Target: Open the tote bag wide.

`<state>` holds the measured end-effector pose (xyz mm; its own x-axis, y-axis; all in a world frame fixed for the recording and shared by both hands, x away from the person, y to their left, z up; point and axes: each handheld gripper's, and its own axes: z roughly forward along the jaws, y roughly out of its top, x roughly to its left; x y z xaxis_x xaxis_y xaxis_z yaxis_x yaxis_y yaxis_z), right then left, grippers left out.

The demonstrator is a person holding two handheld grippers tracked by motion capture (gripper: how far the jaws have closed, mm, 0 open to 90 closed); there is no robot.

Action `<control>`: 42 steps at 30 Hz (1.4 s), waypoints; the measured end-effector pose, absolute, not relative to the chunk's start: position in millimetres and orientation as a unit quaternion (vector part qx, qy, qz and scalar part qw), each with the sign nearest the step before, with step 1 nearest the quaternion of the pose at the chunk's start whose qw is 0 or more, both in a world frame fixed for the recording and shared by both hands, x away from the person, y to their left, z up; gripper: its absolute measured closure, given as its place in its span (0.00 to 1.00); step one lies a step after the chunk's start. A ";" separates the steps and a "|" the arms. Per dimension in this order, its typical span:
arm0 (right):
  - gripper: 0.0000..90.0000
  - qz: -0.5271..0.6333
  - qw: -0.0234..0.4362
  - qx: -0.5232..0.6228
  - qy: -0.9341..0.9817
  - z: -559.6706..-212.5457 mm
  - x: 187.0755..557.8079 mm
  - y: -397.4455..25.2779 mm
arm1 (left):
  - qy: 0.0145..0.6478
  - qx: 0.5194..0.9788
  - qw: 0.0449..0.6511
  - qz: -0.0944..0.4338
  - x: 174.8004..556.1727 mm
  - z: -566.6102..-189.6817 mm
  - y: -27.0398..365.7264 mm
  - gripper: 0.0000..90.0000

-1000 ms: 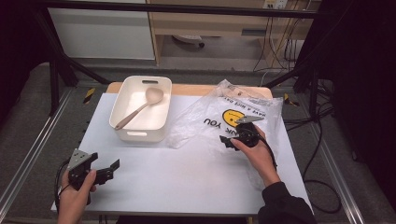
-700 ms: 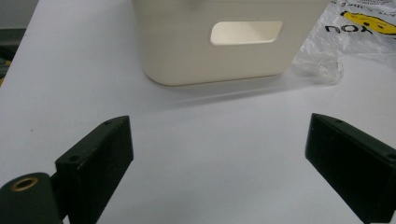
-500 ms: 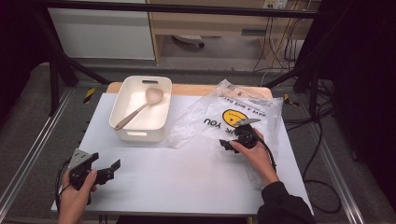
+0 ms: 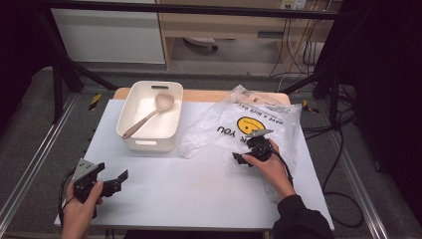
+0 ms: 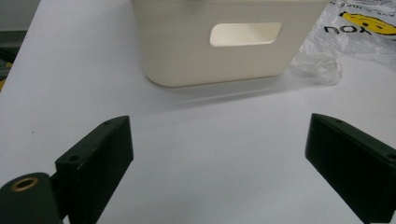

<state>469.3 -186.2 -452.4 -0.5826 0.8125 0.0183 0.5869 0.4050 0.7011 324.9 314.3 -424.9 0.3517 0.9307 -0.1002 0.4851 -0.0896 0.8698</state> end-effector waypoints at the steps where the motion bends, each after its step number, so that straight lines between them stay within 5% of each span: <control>1: 0.08 0.338 0.168 0.423 0.823 -453.4 468.9 -185.1 | 0.510 0.694 0.441 0.252 325.0 -425.0 314.4 0.08; 21: 0.07 0.335 0.172 0.417 0.827 -459.6 464.1 -176.0 | 0.510 0.693 0.442 0.253 324.9 -424.8 314.7 0.08; 35: 0.35 0.344 0.176 0.425 0.818 -455.2 466.7 -180.7 | 0.511 0.693 0.441 0.252 324.6 -425.3 314.5 0.08; 42: 0.19 0.341 0.203 0.412 0.820 -452.0 469.5 -181.2 | 0.511 0.694 0.441 0.252 325.2 -425.3 314.4 0.08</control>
